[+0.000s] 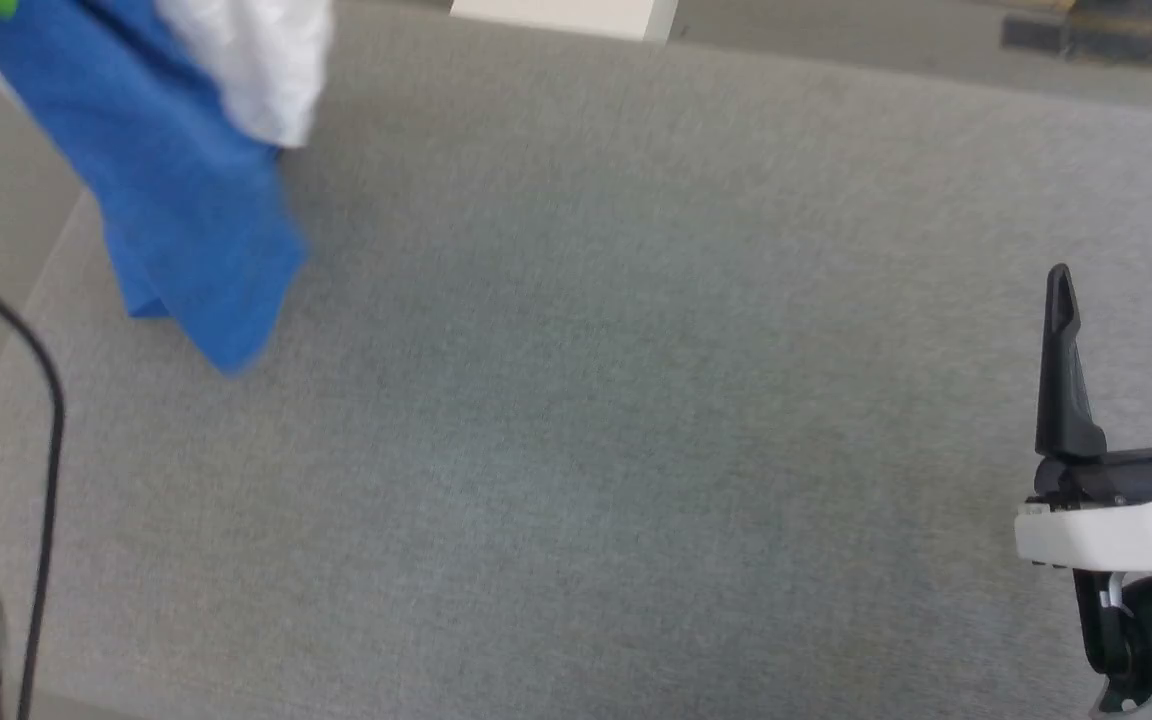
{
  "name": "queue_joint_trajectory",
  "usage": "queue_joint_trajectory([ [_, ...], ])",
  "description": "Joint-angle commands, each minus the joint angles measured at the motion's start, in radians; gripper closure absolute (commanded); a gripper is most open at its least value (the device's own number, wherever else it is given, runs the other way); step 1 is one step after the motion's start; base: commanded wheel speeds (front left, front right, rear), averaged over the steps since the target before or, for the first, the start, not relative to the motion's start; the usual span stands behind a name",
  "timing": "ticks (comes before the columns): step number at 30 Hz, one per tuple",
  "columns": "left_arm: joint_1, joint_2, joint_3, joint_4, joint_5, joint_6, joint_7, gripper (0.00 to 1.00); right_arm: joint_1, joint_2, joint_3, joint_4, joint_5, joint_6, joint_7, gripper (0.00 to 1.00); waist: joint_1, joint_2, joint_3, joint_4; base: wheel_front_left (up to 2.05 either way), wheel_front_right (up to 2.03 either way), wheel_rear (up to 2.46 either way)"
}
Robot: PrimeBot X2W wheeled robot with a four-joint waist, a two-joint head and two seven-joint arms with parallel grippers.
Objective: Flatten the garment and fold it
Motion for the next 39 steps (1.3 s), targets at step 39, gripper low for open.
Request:
queue_joint_trajectory([
  [39,-0.096,-0.418,-0.591,-0.086,-0.585,0.284,-0.276,1.0,-0.008,0.003,-0.207,0.069,0.131,-0.002,-0.045,0.0,0.0001,0.0,-0.078,-0.305,0.0,0.0,0.0],
])
